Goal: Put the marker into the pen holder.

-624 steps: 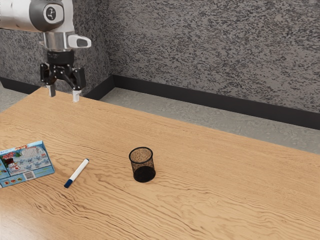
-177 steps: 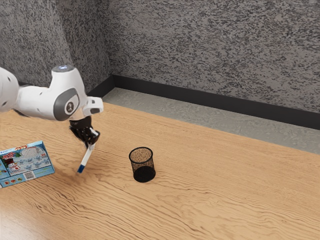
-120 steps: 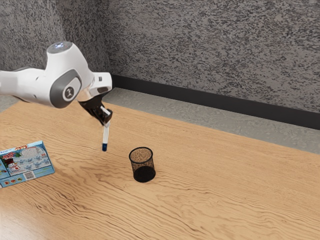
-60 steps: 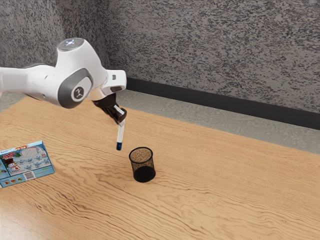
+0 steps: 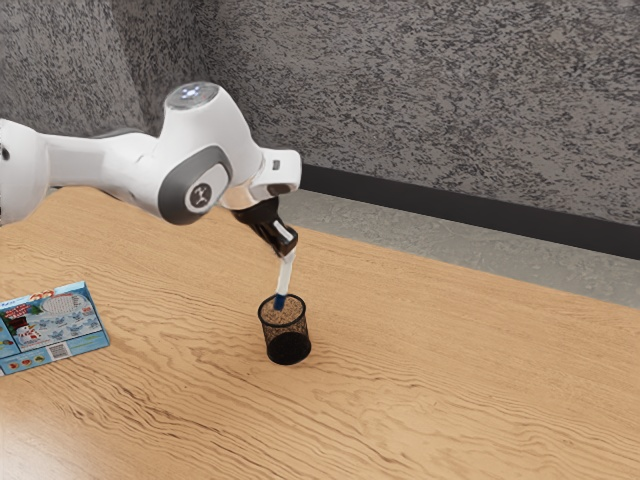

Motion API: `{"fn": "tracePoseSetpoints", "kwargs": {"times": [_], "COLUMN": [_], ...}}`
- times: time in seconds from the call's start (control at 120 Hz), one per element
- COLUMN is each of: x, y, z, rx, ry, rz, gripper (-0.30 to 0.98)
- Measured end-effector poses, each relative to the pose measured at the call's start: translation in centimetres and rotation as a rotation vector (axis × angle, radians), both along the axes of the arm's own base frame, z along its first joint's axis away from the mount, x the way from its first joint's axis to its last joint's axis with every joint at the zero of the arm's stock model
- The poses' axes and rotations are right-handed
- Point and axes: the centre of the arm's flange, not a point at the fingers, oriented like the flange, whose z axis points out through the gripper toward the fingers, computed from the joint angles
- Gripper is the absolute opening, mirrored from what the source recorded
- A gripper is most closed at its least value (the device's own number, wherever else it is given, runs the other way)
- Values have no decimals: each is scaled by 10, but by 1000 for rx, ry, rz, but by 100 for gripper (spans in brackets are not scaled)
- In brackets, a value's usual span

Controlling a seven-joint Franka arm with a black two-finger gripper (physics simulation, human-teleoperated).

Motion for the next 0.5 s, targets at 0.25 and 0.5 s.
{"fn": "tracePoseSetpoints", "kwargs": {"times": [0.25, 0.5], "x": [10, 11], "y": [28, 8], "z": [-16, -27], "rx": [0, -7], "ry": [23, 29], "rz": [50, 18], "gripper": [-7, 3]}}
